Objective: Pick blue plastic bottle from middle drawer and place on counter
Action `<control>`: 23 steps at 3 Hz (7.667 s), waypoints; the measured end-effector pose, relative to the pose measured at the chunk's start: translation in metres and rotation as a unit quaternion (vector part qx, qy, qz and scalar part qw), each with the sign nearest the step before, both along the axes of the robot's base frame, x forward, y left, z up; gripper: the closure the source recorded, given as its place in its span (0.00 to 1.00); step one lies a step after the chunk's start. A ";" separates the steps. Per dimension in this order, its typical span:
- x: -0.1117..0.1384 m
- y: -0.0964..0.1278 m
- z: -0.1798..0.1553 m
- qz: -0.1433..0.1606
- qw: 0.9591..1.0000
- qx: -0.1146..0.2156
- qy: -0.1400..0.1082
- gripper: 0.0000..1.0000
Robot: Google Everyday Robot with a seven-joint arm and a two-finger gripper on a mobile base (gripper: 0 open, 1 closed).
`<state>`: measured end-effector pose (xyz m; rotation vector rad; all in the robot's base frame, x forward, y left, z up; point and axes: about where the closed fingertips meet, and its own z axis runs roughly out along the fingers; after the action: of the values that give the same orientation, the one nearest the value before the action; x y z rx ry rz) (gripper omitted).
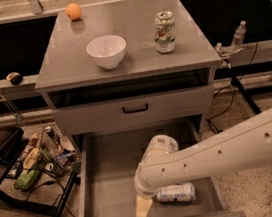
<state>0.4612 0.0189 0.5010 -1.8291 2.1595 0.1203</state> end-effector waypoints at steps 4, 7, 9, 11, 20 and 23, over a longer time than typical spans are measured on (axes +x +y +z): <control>0.071 -0.030 -0.118 -0.024 0.998 -0.052 -0.003 0.00; 0.053 -0.101 -0.137 -0.054 0.985 -0.160 0.021 0.19; 0.054 -0.106 -0.132 -0.037 0.980 -0.197 0.014 0.73; 0.037 -0.091 -0.059 -0.026 0.988 -0.143 -0.048 1.00; 0.144 -0.113 0.456 -0.287 0.869 0.138 -0.379 1.00; 0.157 -0.104 0.494 -0.303 0.845 0.159 -0.411 1.00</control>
Offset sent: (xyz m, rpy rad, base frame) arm 0.0721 0.0024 -0.1305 -0.0839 -0.0178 -0.0374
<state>0.6178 -0.0855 0.9953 -0.7186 1.7959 -0.3640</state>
